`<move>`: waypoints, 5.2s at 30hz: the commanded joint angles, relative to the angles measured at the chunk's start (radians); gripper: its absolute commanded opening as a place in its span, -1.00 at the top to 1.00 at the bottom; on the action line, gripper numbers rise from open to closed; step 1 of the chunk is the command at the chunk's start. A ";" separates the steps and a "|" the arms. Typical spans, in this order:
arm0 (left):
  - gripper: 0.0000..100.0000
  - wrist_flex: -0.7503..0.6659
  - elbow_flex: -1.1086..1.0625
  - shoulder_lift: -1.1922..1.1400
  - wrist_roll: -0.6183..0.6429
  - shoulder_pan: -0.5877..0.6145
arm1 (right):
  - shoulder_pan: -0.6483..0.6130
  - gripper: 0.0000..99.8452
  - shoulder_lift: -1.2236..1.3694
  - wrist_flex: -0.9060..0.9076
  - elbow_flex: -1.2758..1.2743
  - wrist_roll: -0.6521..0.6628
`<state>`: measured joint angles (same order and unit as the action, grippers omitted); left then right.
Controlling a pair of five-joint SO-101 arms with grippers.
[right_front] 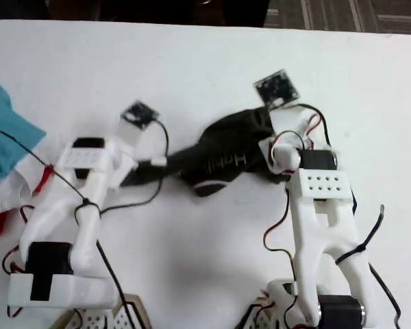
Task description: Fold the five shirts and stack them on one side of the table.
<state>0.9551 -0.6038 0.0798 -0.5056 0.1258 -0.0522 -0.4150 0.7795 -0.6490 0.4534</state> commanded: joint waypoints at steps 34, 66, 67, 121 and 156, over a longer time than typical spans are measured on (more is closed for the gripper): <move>0.55 0.098 0.271 0.008 0.101 0.020 | 0.005 0.96 -0.039 -0.096 -0.025 -0.135; 0.39 -0.043 0.108 -0.064 0.097 -0.098 | 0.005 0.96 -0.039 -0.097 -0.026 -0.135; 0.39 -0.041 0.120 -0.098 0.095 -0.097 | 0.005 0.96 -0.039 -0.097 -0.026 -0.135; 0.95 0.463 0.418 0.258 0.086 0.235 | -0.127 0.96 -0.407 0.271 -0.147 -0.043; 0.92 0.186 0.608 -0.112 0.152 0.512 | -0.634 0.37 -0.292 0.510 0.281 -0.044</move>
<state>1.1653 -0.0667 0.0184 -0.3629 0.6168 -0.6782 -0.7112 1.2781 -0.3989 0.4012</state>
